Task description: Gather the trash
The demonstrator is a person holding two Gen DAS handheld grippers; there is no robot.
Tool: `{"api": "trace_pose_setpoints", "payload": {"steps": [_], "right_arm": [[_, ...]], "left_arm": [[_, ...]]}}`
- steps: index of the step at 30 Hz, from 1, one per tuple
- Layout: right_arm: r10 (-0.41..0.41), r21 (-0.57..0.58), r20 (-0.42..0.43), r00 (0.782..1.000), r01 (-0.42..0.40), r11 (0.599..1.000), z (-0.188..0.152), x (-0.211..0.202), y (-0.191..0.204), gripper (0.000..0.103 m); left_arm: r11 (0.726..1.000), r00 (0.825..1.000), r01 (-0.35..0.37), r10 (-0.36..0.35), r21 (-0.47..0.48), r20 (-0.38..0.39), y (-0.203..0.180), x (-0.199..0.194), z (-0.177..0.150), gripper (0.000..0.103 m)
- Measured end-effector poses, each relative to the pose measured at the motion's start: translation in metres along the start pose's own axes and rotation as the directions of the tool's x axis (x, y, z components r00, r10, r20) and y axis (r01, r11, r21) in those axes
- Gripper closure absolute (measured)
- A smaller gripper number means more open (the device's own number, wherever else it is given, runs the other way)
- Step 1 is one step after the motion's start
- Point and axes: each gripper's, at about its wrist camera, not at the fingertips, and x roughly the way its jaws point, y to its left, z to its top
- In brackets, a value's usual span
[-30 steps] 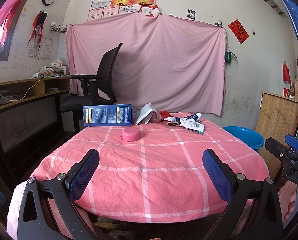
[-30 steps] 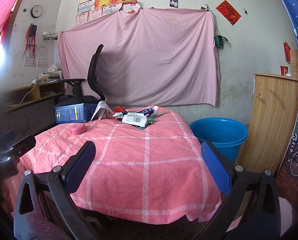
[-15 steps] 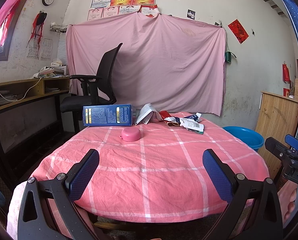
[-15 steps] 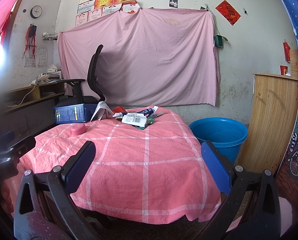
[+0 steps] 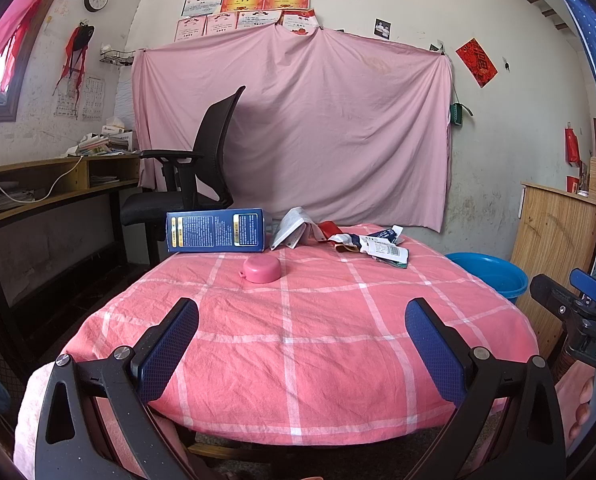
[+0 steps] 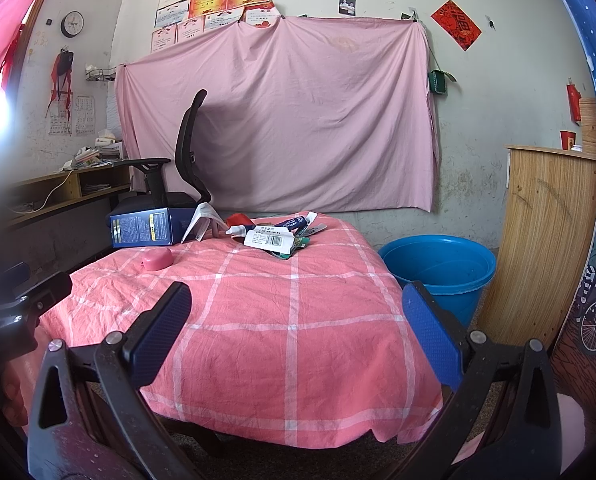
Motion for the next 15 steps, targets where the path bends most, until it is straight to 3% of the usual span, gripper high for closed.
{"api": "trace_pose_setpoints", "payload": {"steps": [15], "right_arm": [[0.033, 0.013, 0.019, 0.999, -0.033, 0.999, 0.018, 0.012, 0.001, 0.0]], "left_arm": [[1.0, 0.999, -0.013, 0.013, -0.017, 0.032, 0.002, 0.015, 0.023, 0.002]]}}
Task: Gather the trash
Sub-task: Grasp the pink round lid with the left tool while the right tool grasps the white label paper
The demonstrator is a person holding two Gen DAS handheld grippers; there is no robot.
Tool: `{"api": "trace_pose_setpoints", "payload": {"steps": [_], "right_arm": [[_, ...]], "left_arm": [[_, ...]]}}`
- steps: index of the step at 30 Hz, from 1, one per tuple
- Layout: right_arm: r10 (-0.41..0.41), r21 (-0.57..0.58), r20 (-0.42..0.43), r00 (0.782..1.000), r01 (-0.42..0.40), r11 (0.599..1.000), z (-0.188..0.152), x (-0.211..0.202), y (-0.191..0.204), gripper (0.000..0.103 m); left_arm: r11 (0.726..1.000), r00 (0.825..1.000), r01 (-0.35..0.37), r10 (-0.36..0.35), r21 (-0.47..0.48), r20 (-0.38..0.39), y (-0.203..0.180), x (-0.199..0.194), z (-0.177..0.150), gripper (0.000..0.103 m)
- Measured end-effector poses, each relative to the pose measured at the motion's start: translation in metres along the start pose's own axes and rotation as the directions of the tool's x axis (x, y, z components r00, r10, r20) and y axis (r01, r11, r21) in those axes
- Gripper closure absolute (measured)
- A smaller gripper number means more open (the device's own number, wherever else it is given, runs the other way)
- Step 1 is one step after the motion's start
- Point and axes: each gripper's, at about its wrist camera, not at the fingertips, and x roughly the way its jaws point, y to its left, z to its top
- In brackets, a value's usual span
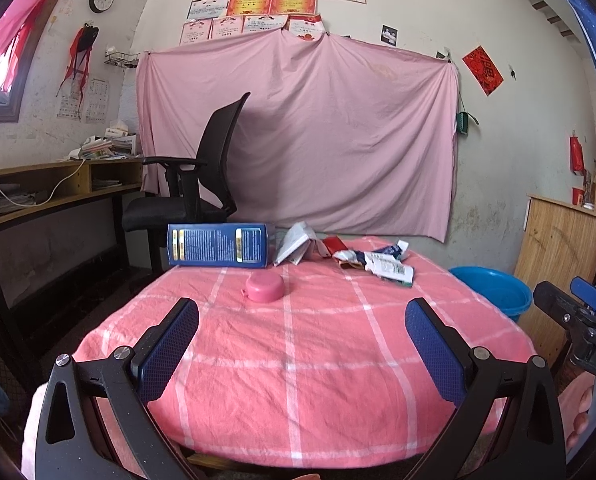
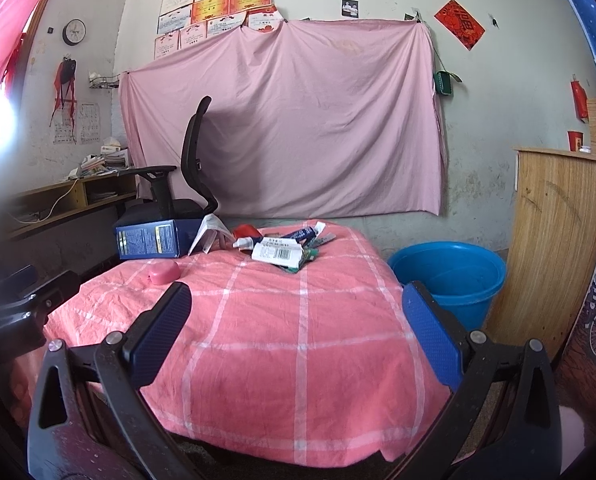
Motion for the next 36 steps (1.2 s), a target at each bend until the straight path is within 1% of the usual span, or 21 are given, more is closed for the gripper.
{"api": "trace_pose_setpoints", "payload": {"steps": [6, 11, 16, 20, 24, 28, 30, 33, 35, 36], "right_arm": [[0.027, -0.01, 0.041, 0.999, -0.027, 1.0, 0.021, 0.02, 0.004, 0.0], [0.058, -0.034, 0.072, 0.996, -0.055, 0.998, 0.039, 0.043, 0.011, 0.0], [0.08, -0.057, 0.074, 0.994, -0.076, 0.996, 0.051, 0.073, 0.016, 0.0], [0.095, -0.042, 0.048, 0.994, -0.093, 0.995, 0.055, 0.104, 0.014, 0.0], [0.092, -0.042, -0.004, 0.996, -0.092, 0.995, 0.057, 0.139, 0.013, 0.0], [0.094, -0.045, -0.066, 0.993, -0.097, 0.994, 0.056, 0.17, 0.014, 0.0], [0.085, -0.054, -0.124, 0.989, -0.092, 0.994, 0.055, 0.19, 0.016, 0.0], [0.062, -0.052, -0.229, 0.971, -0.076, 0.996, 0.05, 0.22, 0.016, 0.0], [0.057, -0.041, -0.307, 0.95, -0.073, 0.996, 0.045, 0.24, 0.015, 0.0], [0.062, -0.034, -0.332, 0.941, -0.078, 0.996, 0.042, 0.248, 0.016, 0.0]], "left_arm": [[1.0, 0.998, -0.02, 0.02, -0.002, 0.065, 0.008, 0.014, 0.024, 0.002], [0.999, 0.994, -0.034, 0.034, 0.001, 0.101, 0.019, 0.031, 0.041, 0.002], [0.998, 0.994, -0.058, 0.057, 0.008, 0.089, 0.03, 0.057, 0.047, 0.002], [0.998, 0.997, -0.069, 0.069, -0.002, 0.034, 0.044, 0.087, 0.047, 0.002], [0.996, 0.997, -0.083, 0.083, -0.023, -0.006, 0.055, 0.112, 0.045, 0.002], [0.996, 0.996, -0.088, 0.088, -0.02, -0.031, 0.06, 0.133, 0.045, 0.002], [0.996, 0.994, -0.091, 0.09, -0.016, -0.062, 0.063, 0.146, 0.044, 0.002], [0.995, 0.987, -0.086, 0.08, -0.04, -0.142, 0.069, 0.167, 0.038, 0.002], [0.994, 0.974, -0.086, 0.071, -0.061, -0.215, 0.075, 0.182, 0.033, 0.002], [0.994, 0.967, -0.077, 0.055, -0.079, -0.248, 0.078, 0.189, 0.03, 0.002]]}}
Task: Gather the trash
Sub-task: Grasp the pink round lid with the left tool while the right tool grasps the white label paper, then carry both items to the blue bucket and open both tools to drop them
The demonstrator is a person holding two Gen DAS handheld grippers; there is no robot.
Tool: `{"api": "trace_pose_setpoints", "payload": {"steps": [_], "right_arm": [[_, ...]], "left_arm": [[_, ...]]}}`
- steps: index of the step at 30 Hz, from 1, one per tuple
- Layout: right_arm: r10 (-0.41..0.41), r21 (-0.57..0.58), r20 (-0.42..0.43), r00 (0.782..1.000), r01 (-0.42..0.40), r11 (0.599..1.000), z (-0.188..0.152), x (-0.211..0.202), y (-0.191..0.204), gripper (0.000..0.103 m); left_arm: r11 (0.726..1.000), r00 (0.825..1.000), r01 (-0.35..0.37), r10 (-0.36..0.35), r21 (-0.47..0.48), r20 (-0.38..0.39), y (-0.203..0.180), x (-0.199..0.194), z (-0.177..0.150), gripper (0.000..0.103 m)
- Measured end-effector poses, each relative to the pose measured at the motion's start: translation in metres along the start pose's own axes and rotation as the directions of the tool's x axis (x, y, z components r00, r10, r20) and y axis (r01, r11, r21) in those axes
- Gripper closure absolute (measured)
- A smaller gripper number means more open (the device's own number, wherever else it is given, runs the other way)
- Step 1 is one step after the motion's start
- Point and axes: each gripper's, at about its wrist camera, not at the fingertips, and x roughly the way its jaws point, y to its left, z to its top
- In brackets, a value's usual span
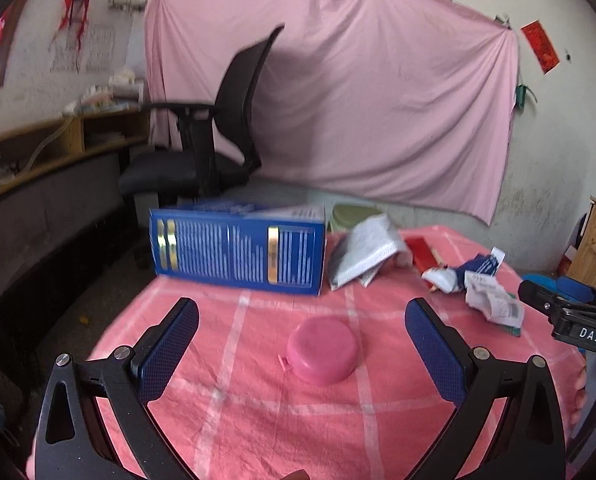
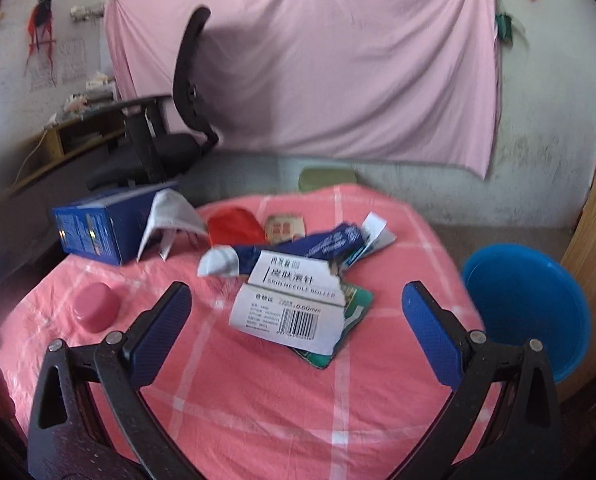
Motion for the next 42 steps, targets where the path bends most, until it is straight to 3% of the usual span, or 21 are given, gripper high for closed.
{"api": "trace_pose_setpoints", "payload": {"steps": [4, 8, 13, 15, 19, 20, 22, 25, 33, 38, 42], "right_arm": [[0.004, 0.003, -0.078, 0.997, -0.004, 1.0, 0.0, 0.021, 0.0, 0.0], [-0.01, -0.014, -0.134, 0.991, 0.008, 1.0, 0.001, 0.035, 0.002, 0.0], [0.001, 0.004, -0.194, 0.981, 0.0, 1.0, 0.0, 0.048, 0.001, 0.0], [0.014, 0.018, -0.202, 0.979, -0.011, 1.0, 0.0, 0.051, 0.001, 0.0], [0.024, 0.021, -0.218, 0.976, -0.02, 1.0, -0.001, 0.054, 0.004, 0.0], [0.032, 0.022, -0.222, 0.974, -0.027, 0.999, -0.002, 0.053, 0.004, 0.0], [0.037, 0.026, -0.224, 0.974, -0.032, 0.999, -0.002, 0.053, 0.004, 0.001], [0.046, 0.04, -0.217, 0.975, -0.038, 0.998, -0.002, 0.049, 0.002, 0.002], [0.101, 0.053, -0.168, 0.98, -0.094, 0.994, -0.009, 0.027, 0.0, 0.005], [0.156, 0.067, -0.037, 0.987, -0.153, 0.986, -0.009, -0.002, -0.006, 0.005], [0.178, 0.041, 0.084, 0.981, -0.181, 0.983, -0.008, -0.029, -0.006, 0.005]], "left_arm": [[0.999, 0.995, 0.016, -0.02, -0.039, -0.097, 0.007, 0.022, -0.003, 0.002], [1.0, 0.982, 0.009, -0.01, -0.008, -0.19, 0.005, 0.042, -0.008, 0.002], [0.999, 0.968, 0.022, -0.011, 0.038, -0.252, -0.003, 0.059, -0.015, 0.004], [0.999, 0.965, 0.024, -0.013, 0.041, -0.264, -0.004, 0.063, -0.016, 0.009], [0.999, 0.947, 0.017, -0.003, 0.043, -0.322, -0.005, 0.078, -0.02, 0.031], [0.999, 0.946, 0.015, 0.001, 0.047, -0.323, -0.004, 0.078, -0.021, 0.032], [0.998, 0.947, 0.03, -0.009, 0.06, -0.32, -0.007, 0.078, -0.023, 0.045], [0.996, 0.948, 0.04, -0.011, 0.085, -0.317, -0.012, 0.077, -0.027, 0.045], [0.995, 0.952, 0.09, -0.074, 0.039, -0.296, -0.023, 0.066, -0.026, 0.045], [0.993, 0.973, 0.115, -0.113, -0.001, -0.201, -0.037, 0.044, -0.02, 0.045], [0.988, 0.984, 0.149, -0.151, -0.028, -0.095, -0.049, 0.025, 0.0, 0.045]]}}
